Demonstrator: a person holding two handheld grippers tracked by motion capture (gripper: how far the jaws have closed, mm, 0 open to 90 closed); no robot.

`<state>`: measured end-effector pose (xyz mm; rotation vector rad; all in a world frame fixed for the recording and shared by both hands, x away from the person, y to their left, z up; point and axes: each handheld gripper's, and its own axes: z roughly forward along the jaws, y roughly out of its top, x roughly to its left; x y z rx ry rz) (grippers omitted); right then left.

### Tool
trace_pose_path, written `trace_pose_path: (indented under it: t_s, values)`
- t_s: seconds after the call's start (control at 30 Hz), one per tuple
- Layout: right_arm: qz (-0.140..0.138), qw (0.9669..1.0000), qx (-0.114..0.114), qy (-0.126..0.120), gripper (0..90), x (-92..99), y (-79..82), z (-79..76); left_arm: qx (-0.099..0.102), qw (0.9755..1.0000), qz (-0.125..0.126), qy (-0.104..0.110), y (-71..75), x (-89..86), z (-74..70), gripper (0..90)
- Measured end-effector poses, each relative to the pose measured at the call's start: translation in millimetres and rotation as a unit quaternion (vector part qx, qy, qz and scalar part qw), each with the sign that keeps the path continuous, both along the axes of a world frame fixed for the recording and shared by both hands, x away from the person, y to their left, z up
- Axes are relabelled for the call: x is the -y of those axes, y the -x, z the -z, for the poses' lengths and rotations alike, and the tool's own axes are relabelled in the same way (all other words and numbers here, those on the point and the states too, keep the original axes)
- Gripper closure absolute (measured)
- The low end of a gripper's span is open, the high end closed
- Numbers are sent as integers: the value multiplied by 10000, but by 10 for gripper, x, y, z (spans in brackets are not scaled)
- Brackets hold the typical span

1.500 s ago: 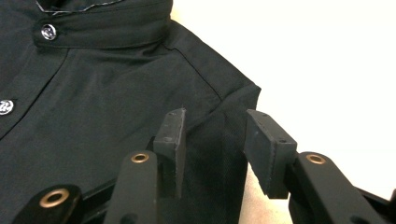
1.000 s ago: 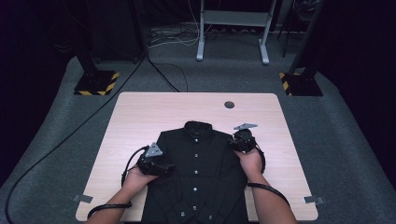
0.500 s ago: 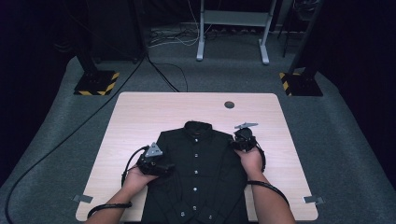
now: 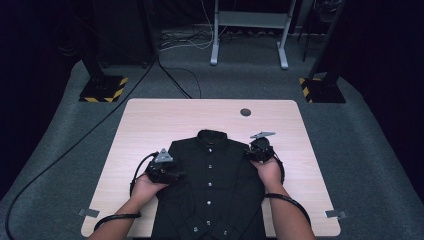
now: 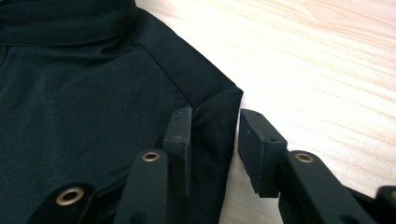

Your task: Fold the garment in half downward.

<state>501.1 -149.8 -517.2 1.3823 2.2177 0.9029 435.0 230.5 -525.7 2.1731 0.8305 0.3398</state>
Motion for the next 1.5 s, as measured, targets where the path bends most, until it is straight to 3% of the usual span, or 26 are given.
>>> trace_pose_path:
  t_s: [0.2, 0.6, 0.83, 0.97, 1.5]
  values:
    - [28, 10000, -12, 9, 661, -9, 4, -3, -87, 9992, -384, 89, -133, -69, -77, 365]
    - [34, 10000, 11, -23, 661, -4, 11, 4, -96, 9973, -714, -101, -341, -73, -173, 431]
    - [60, 10000, -17, -5, 661, -11, 5, -3, -193, 9942, -1058, -8, -492, -143, -172, 467]
    - [91, 10000, 2, -23, 661, -13, 14, 2, -276, 9911, -1300, 81, -569, -194, -159, 472]
    - [109, 9999, -21, -7, 664, -20, 9, -3, -418, 9869, -1557, -80, -745, -149, -96, 486]
